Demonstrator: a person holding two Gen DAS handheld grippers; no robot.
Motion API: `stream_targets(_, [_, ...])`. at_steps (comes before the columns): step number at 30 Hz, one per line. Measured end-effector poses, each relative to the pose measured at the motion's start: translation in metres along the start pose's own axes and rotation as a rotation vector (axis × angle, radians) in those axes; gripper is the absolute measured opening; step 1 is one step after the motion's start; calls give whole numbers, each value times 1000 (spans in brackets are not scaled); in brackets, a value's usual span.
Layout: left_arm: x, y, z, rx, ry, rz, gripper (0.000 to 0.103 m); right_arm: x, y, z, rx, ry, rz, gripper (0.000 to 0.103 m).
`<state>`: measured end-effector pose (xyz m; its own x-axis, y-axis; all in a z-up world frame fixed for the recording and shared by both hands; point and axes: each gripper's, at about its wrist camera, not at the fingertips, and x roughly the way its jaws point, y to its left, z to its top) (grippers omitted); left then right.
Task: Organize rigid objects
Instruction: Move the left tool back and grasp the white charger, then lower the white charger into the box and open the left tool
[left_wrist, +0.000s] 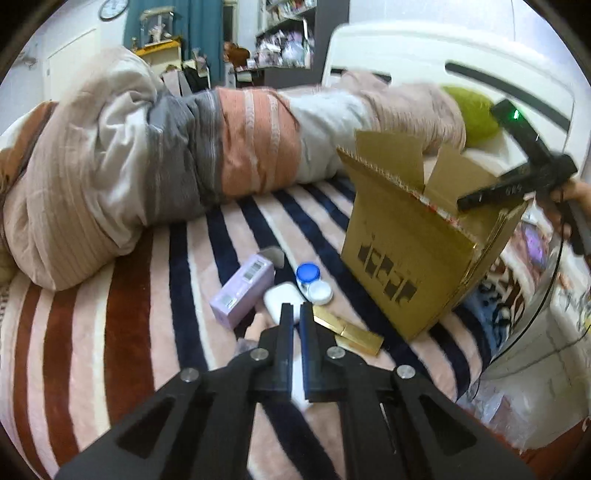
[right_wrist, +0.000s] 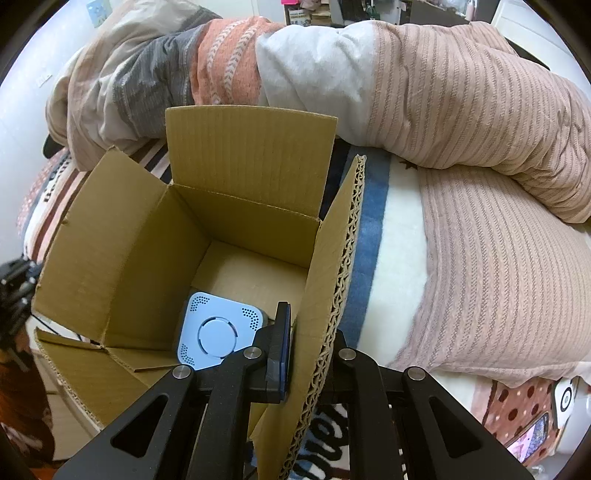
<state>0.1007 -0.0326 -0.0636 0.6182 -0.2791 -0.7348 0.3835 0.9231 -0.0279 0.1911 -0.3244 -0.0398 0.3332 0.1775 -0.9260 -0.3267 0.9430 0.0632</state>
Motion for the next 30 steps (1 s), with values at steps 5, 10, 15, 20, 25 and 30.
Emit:
stream_targets(5, [31, -2, -28, -14, 89, -72, 62, 0, 0, 0, -2, 2, 0, 5])
stream_targets(10, [65, -7, -54, -79, 186, -52, 63, 0, 0, 2, 1, 4, 1, 5])
stream_targets(15, [85, -3, -63, -171, 204, -15, 48, 0, 1, 1, -3, 5, -2, 5])
stream_targets(20, [76, -5, -56, -167, 140, 3, 42, 0, 1, 1, -3, 6, -1, 5])
stream_targets(25, [65, -2, -42, -152, 140, -14, 41, 0, 1, 1, -3, 5, -1, 5])
stream_targets(30, [92, -3, -53, -159, 225, 0, 41, 0, 1, 1, -3, 4, 0, 6])
